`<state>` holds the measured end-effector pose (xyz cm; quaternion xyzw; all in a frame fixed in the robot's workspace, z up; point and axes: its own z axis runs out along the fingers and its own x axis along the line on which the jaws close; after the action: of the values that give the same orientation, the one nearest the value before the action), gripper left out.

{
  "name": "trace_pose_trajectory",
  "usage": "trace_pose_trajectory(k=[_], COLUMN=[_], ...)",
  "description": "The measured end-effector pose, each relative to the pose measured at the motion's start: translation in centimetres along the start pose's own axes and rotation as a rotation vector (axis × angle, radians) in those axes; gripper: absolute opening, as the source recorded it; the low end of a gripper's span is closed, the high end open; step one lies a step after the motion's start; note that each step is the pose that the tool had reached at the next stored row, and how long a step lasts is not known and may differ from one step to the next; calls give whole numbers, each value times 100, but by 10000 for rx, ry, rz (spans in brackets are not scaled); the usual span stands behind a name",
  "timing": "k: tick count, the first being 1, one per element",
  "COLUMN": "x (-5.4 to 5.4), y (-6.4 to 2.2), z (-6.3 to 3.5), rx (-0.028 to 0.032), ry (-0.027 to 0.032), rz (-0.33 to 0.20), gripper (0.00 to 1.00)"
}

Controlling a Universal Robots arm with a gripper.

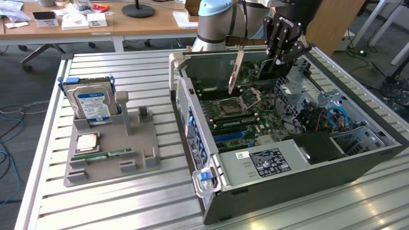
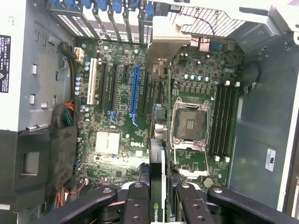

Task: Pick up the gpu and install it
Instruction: 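Insert the gpu into the slot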

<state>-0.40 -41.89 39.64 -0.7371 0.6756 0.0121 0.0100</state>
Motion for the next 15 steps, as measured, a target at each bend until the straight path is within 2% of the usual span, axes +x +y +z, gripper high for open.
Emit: trace_pose_trajectory(k=[15], x=[2], y=[0], z=[48], rx=[0], ry=[1], rz=[0], gripper=[27])
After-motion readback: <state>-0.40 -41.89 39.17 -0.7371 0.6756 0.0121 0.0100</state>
